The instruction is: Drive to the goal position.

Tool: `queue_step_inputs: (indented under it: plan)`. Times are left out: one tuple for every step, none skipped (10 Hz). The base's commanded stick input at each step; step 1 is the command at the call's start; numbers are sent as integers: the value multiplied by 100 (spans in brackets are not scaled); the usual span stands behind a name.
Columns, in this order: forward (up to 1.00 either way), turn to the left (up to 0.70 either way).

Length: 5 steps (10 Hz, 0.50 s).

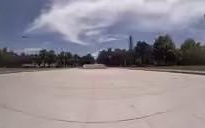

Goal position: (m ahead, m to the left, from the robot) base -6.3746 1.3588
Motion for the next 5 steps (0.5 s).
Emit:
queue_step_inputs:
  plan:
    - [100, 0]
    - [100, 0]
    - [100, 0]
    - [100, 0]
    - [100, 0]
